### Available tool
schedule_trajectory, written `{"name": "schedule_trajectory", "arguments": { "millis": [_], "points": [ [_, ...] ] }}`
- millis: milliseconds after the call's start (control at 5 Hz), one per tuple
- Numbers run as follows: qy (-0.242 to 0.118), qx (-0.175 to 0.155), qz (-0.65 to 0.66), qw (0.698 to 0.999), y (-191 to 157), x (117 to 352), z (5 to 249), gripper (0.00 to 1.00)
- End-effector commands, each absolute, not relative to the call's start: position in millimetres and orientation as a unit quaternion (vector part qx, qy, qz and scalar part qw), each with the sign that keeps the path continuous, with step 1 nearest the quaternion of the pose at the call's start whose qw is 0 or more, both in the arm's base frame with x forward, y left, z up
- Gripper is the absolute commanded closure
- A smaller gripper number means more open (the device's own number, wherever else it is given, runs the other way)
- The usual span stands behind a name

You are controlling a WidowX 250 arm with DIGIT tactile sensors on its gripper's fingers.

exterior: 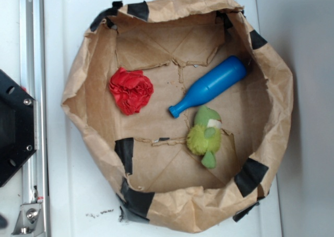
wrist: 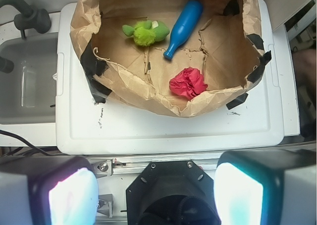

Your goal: Grab the blue bottle.

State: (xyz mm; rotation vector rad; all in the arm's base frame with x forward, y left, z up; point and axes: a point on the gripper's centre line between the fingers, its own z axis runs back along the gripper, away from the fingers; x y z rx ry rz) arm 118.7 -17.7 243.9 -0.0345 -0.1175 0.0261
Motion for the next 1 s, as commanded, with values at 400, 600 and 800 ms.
{"name": "schedule_trajectory", "arguments": {
  "millis": [400, 600, 800],
  "points": [
    [-0.072, -0.006, 0.031, 0.997, -30, 188, 226, 0.00],
    [-0.083, 0.000, 0.059, 0.995, -32, 201, 218, 0.00],
    [-0.093, -0.036, 0.108, 0.989, -21, 250, 185, 0.00]
  ]
}}
